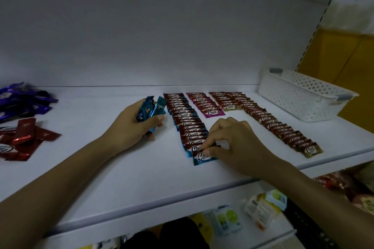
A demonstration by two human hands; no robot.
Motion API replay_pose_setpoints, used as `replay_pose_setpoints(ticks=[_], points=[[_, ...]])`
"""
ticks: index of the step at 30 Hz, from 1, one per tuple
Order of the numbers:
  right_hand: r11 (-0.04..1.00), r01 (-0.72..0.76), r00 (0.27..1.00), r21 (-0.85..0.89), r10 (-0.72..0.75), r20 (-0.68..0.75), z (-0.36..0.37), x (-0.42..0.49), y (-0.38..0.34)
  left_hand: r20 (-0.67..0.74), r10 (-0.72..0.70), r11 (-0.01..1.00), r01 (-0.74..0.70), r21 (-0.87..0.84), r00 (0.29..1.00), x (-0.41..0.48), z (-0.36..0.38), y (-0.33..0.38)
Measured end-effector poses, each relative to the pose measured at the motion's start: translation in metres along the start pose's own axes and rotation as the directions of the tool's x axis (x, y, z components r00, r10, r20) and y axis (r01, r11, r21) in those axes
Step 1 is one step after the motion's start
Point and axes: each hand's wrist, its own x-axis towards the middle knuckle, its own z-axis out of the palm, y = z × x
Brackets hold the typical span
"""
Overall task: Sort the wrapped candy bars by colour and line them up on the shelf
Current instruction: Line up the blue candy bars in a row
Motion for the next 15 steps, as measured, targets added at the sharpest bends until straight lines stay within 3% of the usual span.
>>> replay_pose_setpoints(ticks=[9, 15], points=[[0.997, 0.033, 0.999, -0.073, -0.035, -0.026, 0.0098, -0.0021, -0.002, -0.002, -0.001, 1.0, 0.001, 0.011, 1.0, 0.0006, -0.0015, -0.0015], [0.999, -0.023, 0.999, -0.031, 0.022, -0.031, 0.0092, -0.0056, 0.0002, -0.02, 0.01, 1.0, -0.009, 0.028, 1.0, 0.0001, -0.0025, 0.0007]])
